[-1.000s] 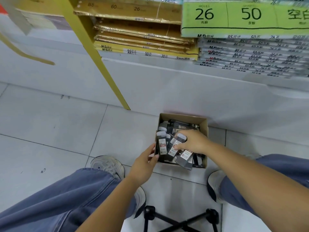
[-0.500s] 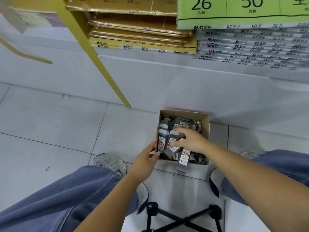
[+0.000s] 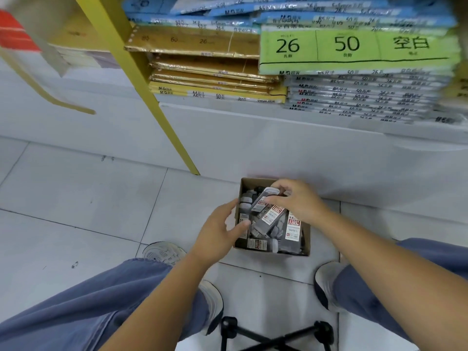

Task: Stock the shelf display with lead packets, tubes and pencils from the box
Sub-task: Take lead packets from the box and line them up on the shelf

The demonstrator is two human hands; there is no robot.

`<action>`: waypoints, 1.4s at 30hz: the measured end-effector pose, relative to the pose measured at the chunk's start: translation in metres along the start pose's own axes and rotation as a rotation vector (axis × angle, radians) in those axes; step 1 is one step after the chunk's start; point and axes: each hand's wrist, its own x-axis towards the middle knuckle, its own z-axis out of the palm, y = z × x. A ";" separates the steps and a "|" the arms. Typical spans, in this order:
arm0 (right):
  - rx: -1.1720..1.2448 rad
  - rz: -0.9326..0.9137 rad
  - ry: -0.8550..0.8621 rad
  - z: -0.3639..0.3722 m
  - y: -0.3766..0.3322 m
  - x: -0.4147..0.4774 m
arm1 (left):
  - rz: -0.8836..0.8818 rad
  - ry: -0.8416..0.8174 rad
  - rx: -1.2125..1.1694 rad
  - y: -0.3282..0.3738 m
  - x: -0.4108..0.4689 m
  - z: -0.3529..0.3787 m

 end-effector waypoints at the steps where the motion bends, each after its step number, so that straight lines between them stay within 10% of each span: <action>1: 0.018 -0.031 0.007 -0.006 -0.011 -0.005 | 0.037 -0.037 -0.024 0.015 0.000 -0.005; 8: -0.007 -0.304 0.103 -0.044 -0.088 -0.046 | 0.077 -0.379 -0.188 0.115 -0.012 -0.047; 26: 0.063 -0.837 0.587 -0.134 -0.261 -0.080 | 0.235 -0.534 -0.574 0.262 -0.054 -0.122; 42: 0.403 -0.694 0.286 -0.129 -0.306 -0.048 | 0.385 -0.025 -0.655 0.255 -0.031 -0.191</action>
